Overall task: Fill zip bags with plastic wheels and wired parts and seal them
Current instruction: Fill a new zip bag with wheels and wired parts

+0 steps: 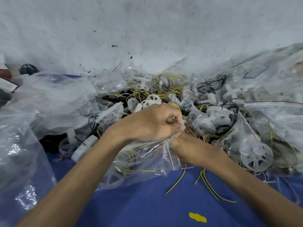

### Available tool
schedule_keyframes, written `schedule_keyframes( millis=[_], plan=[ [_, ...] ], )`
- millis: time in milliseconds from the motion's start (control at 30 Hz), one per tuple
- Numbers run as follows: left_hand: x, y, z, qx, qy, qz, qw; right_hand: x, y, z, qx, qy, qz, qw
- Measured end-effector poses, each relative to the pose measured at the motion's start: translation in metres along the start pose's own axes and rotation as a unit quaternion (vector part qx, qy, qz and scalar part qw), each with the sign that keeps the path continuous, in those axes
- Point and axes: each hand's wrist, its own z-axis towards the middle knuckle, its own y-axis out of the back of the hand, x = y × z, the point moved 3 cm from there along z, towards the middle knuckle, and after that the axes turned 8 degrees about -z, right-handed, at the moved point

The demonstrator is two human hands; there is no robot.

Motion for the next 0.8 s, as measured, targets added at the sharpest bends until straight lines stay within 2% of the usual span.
schedule_keyframes(
  millis=[133,200,300,400,433,500,567,633,667,733,800],
  plan=[
    [0.003,-0.003,-0.001,0.02,0.006,0.012,1.0,0.009,-0.017,-0.01,-0.047,0.046,-0.028,0.997],
    [0.004,-0.002,0.0,0.029,0.008,0.019,0.999,0.012,-0.023,-0.012,-0.031,0.027,-0.108,0.993],
    [0.006,-0.001,-0.001,0.055,0.016,0.022,0.998,0.006,-0.021,-0.005,0.112,-0.027,0.036,0.993],
    [0.012,0.001,-0.004,0.097,0.051,0.06,0.992,-0.008,-0.01,-0.01,0.265,-0.068,0.224,0.936],
    [0.016,0.003,-0.006,0.108,0.068,0.08,0.989,-0.016,-0.003,-0.014,0.282,-0.056,0.253,0.924],
    [0.024,0.006,-0.008,0.138,0.112,0.118,0.977,-0.039,0.011,-0.022,0.254,-0.09,0.294,0.917],
    [0.03,0.007,-0.01,0.177,0.153,0.15,0.961,-0.07,0.024,-0.028,0.127,-0.183,0.347,0.911],
    [0.033,0.007,-0.012,0.207,0.176,0.169,0.947,-0.096,0.033,-0.032,-0.011,-0.235,0.357,0.904],
    [0.033,0.006,-0.012,0.216,0.182,0.177,0.943,-0.103,0.031,-0.033,-0.027,-0.246,0.333,0.91],
    [0.036,0.007,-0.014,0.227,0.195,0.195,0.934,-0.107,0.016,-0.028,0.052,-0.252,0.222,0.941],
    [0.039,0.008,-0.017,0.236,0.214,0.2,0.926,-0.108,-0.007,-0.021,0.144,-0.259,0.144,0.944]
  ],
)
